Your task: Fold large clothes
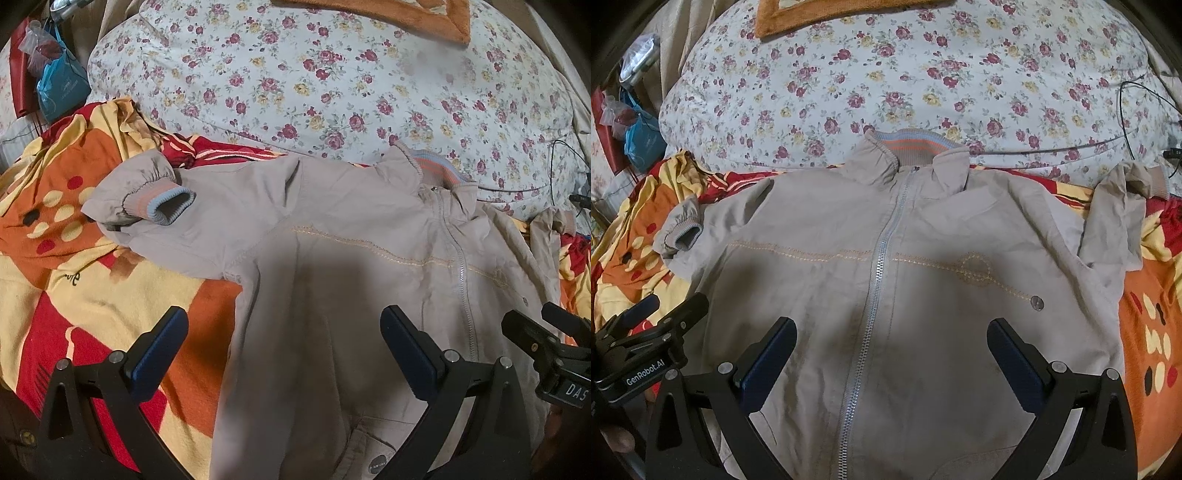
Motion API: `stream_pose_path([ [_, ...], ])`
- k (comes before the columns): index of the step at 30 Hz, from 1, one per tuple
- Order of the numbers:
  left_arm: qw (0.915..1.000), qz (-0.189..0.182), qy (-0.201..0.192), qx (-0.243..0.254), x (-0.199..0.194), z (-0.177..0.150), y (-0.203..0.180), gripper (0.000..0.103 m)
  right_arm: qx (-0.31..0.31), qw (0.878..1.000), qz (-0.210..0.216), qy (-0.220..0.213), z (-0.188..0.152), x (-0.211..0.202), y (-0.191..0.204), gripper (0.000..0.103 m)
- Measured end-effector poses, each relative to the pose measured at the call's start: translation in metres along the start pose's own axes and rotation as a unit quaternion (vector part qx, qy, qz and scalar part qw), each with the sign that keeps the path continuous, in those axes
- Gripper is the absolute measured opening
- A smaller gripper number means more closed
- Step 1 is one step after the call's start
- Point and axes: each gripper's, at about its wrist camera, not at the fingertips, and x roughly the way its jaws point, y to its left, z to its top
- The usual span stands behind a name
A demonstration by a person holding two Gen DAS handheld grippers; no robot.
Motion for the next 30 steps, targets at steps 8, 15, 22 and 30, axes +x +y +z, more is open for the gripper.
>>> stream_pose_path([
  [8,1.0,0.0,0.002,-0.003,0.0,0.0,0.003,0.103,0.0,1.0,0.003,0.003,-0.001,0.002,0.002,0.103],
  [15,1.0,0.005,0.0,-0.008,0.0,0.003,0.008,0.103,-0.005,1.0,0.005,0.004,-0.002,0.004,0.004,0.103],
  [22,0.9999,0.01,0.001,-0.013,0.002,0.008,0.022,0.103,-0.008,1.0,0.006,0.007,-0.004,0.006,0.005,0.103],
  [30,0.9983,0.036,-0.006,-0.045,0.007,0.028,0.07,0.103,-0.01,1.0,0.011,0.009,-0.005,0.007,0.006,0.103],
])
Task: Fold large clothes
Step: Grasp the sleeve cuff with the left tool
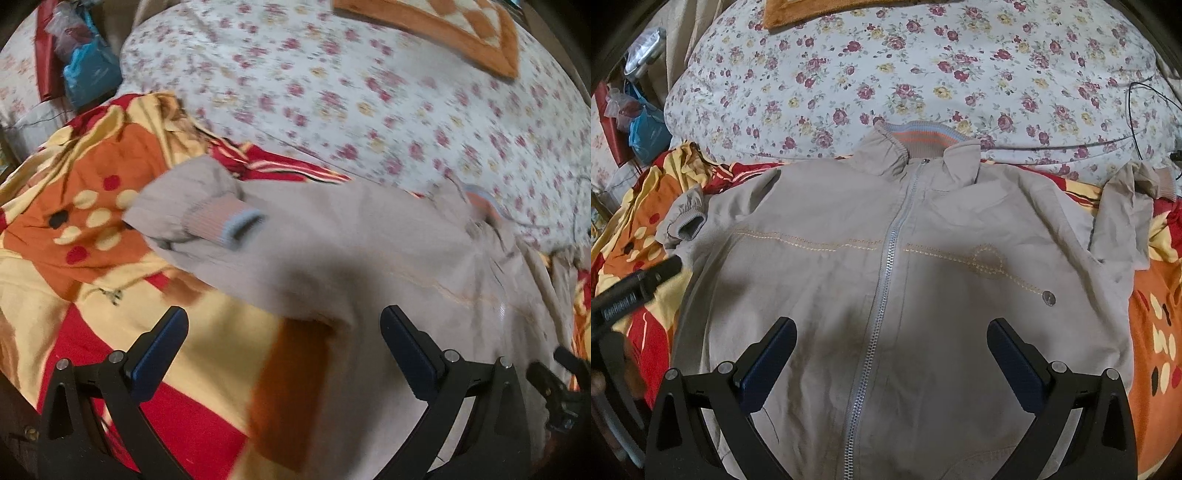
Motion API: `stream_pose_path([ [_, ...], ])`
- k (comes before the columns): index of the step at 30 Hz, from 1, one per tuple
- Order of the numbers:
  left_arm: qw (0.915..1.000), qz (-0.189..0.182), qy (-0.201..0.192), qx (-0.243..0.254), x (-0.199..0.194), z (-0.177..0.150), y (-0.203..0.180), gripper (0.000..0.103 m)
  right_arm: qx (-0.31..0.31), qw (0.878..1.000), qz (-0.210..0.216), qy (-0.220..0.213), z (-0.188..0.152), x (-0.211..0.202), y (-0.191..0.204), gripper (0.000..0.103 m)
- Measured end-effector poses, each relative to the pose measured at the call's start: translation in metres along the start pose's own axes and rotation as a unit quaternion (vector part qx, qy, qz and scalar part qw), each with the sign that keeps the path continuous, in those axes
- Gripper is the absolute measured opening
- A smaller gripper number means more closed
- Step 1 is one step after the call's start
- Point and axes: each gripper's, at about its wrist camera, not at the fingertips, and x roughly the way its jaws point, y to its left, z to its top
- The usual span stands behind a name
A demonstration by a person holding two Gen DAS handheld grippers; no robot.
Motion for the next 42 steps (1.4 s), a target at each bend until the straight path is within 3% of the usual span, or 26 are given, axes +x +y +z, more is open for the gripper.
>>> stream_pose_path([
  [8,0.9982,0.059,-0.002,-0.008,0.025,0.024,0.039,0.103,-0.001,1.0,0.006,0.009,-0.001,0.004,0.002,0.103],
  [15,0.9962,0.078,0.011,0.038,0.06,0.041,0.039,0.102,-0.003,1.0,0.01,0.016,-0.003,0.007,0.001,0.103],
  [17,0.9944,0.085,0.021,0.058,0.074,0.045,0.037,0.093,-0.001,1.0,0.011,0.018,-0.003,0.008,0.0,0.103],
  [18,0.9939,0.084,0.031,0.065,0.083,0.047,0.037,0.079,-0.001,1.0,0.011,0.018,-0.003,0.008,0.0,0.103],
  [19,0.9937,0.082,0.038,0.065,0.089,0.049,0.038,0.058,0.0,1.0,0.012,0.02,-0.004,0.008,-0.001,0.103],
  [20,0.9937,0.081,0.049,0.06,0.095,0.05,0.041,0.056,0.001,1.0,0.013,0.021,-0.004,0.008,-0.001,0.103],
  [21,0.9945,0.073,0.055,0.05,0.1,0.052,0.045,0.055,0.001,1.0,0.015,0.021,-0.004,0.008,-0.002,0.103],
  [23,0.9963,0.057,0.054,0.036,0.1,0.055,0.051,0.044,0.001,1.0,0.014,0.022,-0.004,0.008,-0.003,0.103],
  [24,0.9966,0.052,0.057,0.028,0.097,0.056,0.053,0.021,0.001,1.0,0.015,0.021,-0.004,0.007,-0.004,0.103],
  [25,0.9976,0.038,0.056,0.016,0.089,0.058,0.055,0.006,0.001,1.0,0.015,0.021,-0.004,0.007,-0.004,0.103],
  [29,0.9985,-0.032,0.043,0.002,0.05,0.062,0.047,0.006,0.009,1.0,0.017,0.012,-0.003,0.001,-0.013,0.103],
  [33,0.9942,-0.104,0.026,0.013,0.008,0.071,0.02,0.006,0.038,0.999,0.017,0.003,0.0,-0.005,-0.031,0.103],
  [35,0.987,-0.159,0.026,0.009,-0.011,0.075,0.002,0.006,0.05,0.998,0.022,0.0,0.001,-0.01,-0.04,0.103],
  [39,0.9732,-0.227,0.029,0.02,-0.04,0.076,-0.046,0.006,0.057,0.998,0.008,-0.014,0.003,-0.023,-0.058,0.103],
  [42,0.9561,-0.289,0.041,0.028,-0.052,0.069,-0.098,0.006,0.07,0.997,-0.005,-0.02,0.004,-0.032,-0.076,0.103],
])
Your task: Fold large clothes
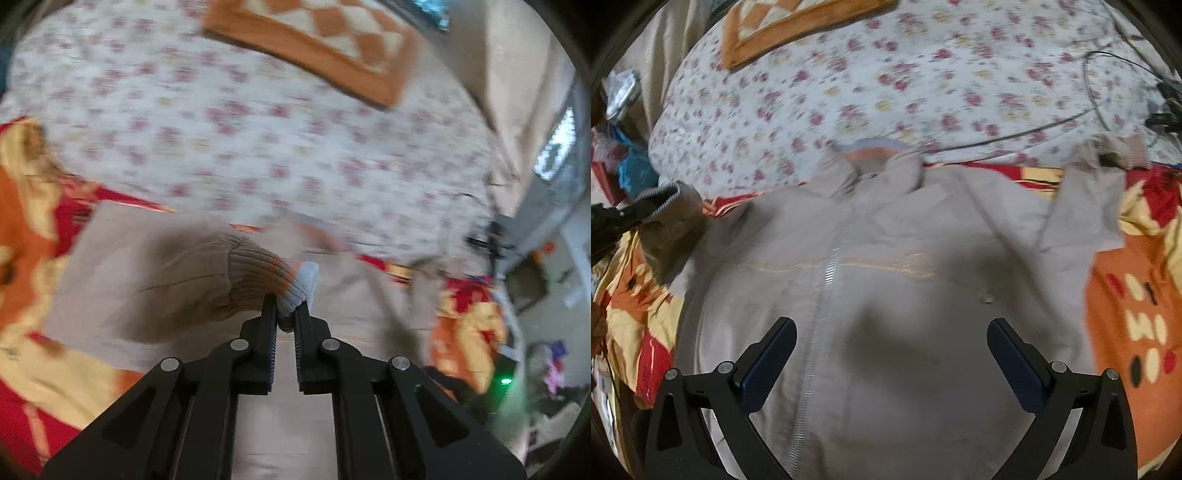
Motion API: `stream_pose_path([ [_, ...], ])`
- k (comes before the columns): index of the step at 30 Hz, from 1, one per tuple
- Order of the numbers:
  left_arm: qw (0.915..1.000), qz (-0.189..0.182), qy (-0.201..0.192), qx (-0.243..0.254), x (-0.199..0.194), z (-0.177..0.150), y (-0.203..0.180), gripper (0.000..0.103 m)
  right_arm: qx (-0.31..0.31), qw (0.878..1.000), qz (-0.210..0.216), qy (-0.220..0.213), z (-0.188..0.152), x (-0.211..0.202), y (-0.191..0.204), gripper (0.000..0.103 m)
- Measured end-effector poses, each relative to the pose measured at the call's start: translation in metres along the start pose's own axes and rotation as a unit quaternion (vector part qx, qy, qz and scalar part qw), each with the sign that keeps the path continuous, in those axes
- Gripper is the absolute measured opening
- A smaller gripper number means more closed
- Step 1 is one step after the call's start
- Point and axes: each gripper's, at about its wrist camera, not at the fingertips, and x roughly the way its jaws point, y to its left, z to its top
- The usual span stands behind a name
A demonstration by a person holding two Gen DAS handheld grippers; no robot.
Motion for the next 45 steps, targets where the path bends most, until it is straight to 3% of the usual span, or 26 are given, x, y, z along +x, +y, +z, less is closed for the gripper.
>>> stream_pose_path([
  [5,0.9977,-0.052,0.041,0.012,0.053,-0.02,-0.059,0.007,0.021,1.0,-0.022,-0.006,0.001,-0.011,-0.032,0.103],
  [9,0.9953,-0.042,0.071,0.052,0.094,-0.049,-0.085,0.012,0.042,0.999,-0.031,0.002,-0.004,-0.012,-0.055,0.103],
  [11,0.9931,-0.038,0.093,0.061,0.102,-0.059,-0.084,0.03,0.049,0.998,-0.029,0.007,-0.006,-0.011,-0.061,0.103],
  [12,0.9924,-0.037,0.1,0.061,0.102,-0.061,-0.082,0.039,0.05,0.998,-0.025,0.009,-0.006,-0.011,-0.061,0.103],
  [14,0.993,-0.036,0.094,0.061,0.088,-0.063,-0.072,0.042,0.048,0.999,-0.005,0.011,-0.005,-0.009,-0.058,0.103],
  [16,0.9942,-0.024,0.081,0.067,0.073,-0.063,-0.061,0.061,0.042,0.999,0.015,0.01,-0.003,-0.008,-0.051,0.103],
  [17,0.9952,-0.007,0.069,0.068,0.061,-0.063,-0.052,0.065,0.04,0.999,0.034,0.01,0.0,-0.006,-0.045,0.103],
  [20,0.9967,0.032,0.037,0.065,0.029,-0.065,-0.022,0.066,0.04,0.996,0.081,0.018,0.007,0.004,-0.029,0.103],
  [23,0.9966,0.061,0.03,0.047,0.005,-0.072,0.013,0.066,0.036,0.995,0.089,0.024,0.012,0.02,-0.012,0.103],
  [26,0.9919,0.122,0.032,0.017,-0.006,-0.084,0.054,0.066,0.019,0.993,0.106,0.042,0.019,0.049,0.014,0.101],
  [27,0.9901,0.135,0.038,0.005,-0.008,-0.089,0.07,0.066,0.015,0.992,0.114,0.05,0.02,0.057,0.02,0.096],
  [29,0.987,0.151,0.051,-0.021,-0.007,-0.099,0.091,0.066,0.0,0.99,0.123,0.069,0.021,0.078,0.037,0.066],
  [30,0.9856,0.155,0.056,-0.038,-0.008,-0.103,0.102,0.066,-0.012,0.99,0.118,0.072,0.023,0.085,0.044,0.043],
  [32,0.9843,0.157,0.055,-0.059,-0.009,-0.108,0.112,0.066,-0.029,0.993,0.104,0.045,0.026,0.08,0.053,0.027],
  [37,0.9813,0.172,0.047,-0.072,-0.008,-0.108,0.122,0.066,-0.057,0.994,0.072,-0.066,0.049,0.02,0.045,0.005],
  [38,0.9817,0.17,0.048,-0.071,-0.005,-0.106,0.12,0.066,-0.058,0.993,0.06,-0.085,0.054,0.005,0.035,0.006],
  [42,0.9827,0.164,0.049,-0.07,0.01,-0.103,0.112,0.066,-0.035,0.993,0.009,-0.112,0.062,-0.015,-0.003,0.006],
  [45,0.9826,0.165,0.055,-0.066,0.025,-0.1,0.105,0.066,-0.006,0.995,-0.027,-0.091,0.06,-0.002,-0.033,0.006],
])
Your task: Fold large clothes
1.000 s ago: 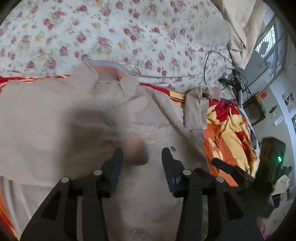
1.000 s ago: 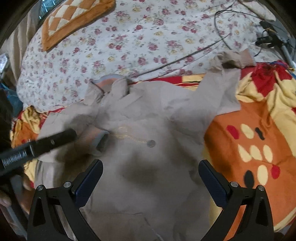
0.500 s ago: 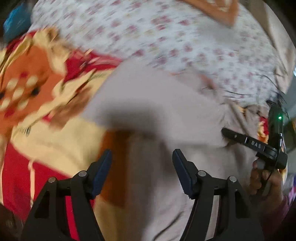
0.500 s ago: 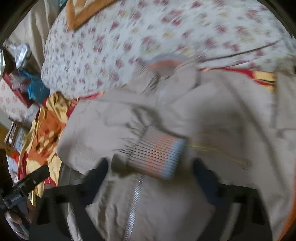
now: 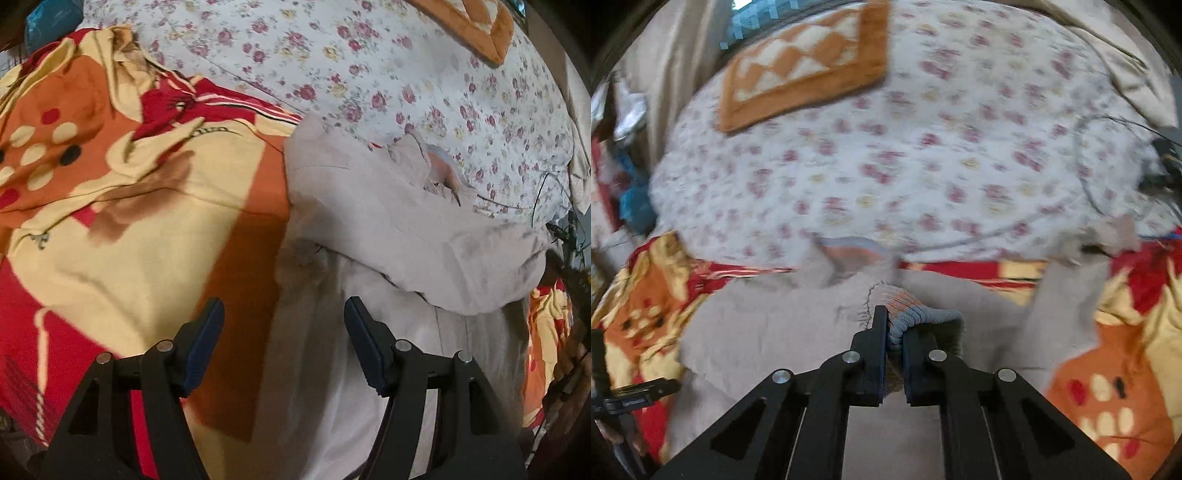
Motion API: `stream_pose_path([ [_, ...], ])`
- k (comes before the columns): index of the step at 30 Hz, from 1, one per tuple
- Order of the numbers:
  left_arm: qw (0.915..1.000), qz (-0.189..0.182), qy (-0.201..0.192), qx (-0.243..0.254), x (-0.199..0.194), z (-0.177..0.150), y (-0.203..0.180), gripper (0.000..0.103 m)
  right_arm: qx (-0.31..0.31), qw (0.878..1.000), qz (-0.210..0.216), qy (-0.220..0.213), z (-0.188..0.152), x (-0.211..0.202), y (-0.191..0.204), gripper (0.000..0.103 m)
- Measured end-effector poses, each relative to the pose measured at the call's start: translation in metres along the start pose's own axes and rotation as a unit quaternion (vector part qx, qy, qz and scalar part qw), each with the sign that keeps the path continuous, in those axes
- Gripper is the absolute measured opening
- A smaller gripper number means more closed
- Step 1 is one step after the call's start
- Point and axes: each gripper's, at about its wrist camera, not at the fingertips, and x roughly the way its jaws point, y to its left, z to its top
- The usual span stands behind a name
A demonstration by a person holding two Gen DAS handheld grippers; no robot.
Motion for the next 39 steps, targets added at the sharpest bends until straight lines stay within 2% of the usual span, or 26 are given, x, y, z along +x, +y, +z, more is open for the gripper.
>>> stream_pose_path([
  [3,0.9997,0.021,0.009,0.005,0.015,0.007,-0.009,0.066,0.003,0.999,-0.024,0.044,-0.012,0.03,-0.018,0.006],
  [6,0.9992,0.038,-0.004,0.004,0.019,0.016,-0.009,0.066,0.0,0.997,-0.023,0.07,-0.015,0.046,-0.022,0.008],
  [8,0.9979,0.063,-0.014,-0.012,0.024,0.023,0.001,0.067,0.006,0.997,-0.028,0.075,-0.013,0.05,-0.029,0.017],
  [10,0.9975,0.062,-0.001,-0.034,0.032,0.026,0.014,0.068,0.006,0.996,-0.042,0.078,-0.01,0.053,-0.039,0.045],
  [13,0.9978,0.055,-0.008,-0.036,0.027,0.023,0.019,0.068,-0.003,0.995,-0.072,0.062,-0.006,0.038,-0.048,0.045],
  [17,0.9972,0.073,-0.013,-0.007,0.01,0.017,0.012,0.068,-0.029,0.998,-0.04,0.051,-0.009,0.014,-0.036,0.042],
  [21,0.9933,0.096,-0.064,0.009,-0.026,0.01,0.009,0.068,-0.056,0.998,-0.009,0.029,-0.017,0.001,-0.013,0.036],
  [24,0.9927,0.086,-0.085,0.002,-0.04,0.015,0.006,0.068,-0.071,0.996,0.011,0.06,-0.023,0.024,0.002,0.033],
  [28,0.994,0.075,-0.079,0.006,-0.034,0.025,-0.004,0.068,-0.084,0.989,-0.038,0.115,-0.038,0.082,-0.002,0.033],
  [30,0.9948,0.068,-0.074,0.014,-0.025,0.027,-0.014,0.068,-0.064,0.989,-0.036,0.125,-0.042,0.092,-0.012,0.033],
  [36,0.9952,0.07,-0.061,0.031,-0.004,0.031,-0.035,0.068,-0.067,0.992,-0.015,0.104,-0.034,0.054,-0.008,0.038],
  [39,0.9957,0.063,-0.062,0.028,0.001,0.033,-0.041,0.068,-0.063,0.994,0.002,0.09,-0.029,0.039,-0.005,0.044],
])
